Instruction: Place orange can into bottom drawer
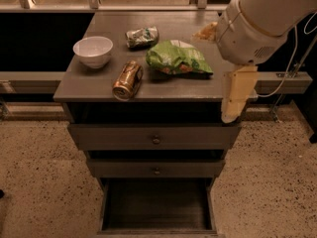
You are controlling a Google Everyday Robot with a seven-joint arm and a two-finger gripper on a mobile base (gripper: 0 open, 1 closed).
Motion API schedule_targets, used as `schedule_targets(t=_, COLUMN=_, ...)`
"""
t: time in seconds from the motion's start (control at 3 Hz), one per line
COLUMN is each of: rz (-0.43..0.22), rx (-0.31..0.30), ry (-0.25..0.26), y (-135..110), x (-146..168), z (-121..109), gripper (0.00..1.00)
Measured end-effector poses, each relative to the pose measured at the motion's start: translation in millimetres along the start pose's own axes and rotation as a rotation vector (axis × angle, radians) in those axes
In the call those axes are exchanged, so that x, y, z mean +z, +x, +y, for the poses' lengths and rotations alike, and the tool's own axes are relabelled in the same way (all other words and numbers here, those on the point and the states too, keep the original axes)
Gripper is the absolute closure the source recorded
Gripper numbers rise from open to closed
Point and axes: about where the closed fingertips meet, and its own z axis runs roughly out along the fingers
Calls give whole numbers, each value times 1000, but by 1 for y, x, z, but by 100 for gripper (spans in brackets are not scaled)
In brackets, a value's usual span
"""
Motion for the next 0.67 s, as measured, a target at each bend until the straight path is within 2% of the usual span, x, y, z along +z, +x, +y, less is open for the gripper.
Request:
schedule_targets(t=0.33, rz=4, rx=-51, ry=2, y=-1, x=3, z=-5, gripper=0)
schedule_targets(t=0.67, rz=-9, rx=-158, ry=4, y=-10, x=25, z=-28, gripper=0)
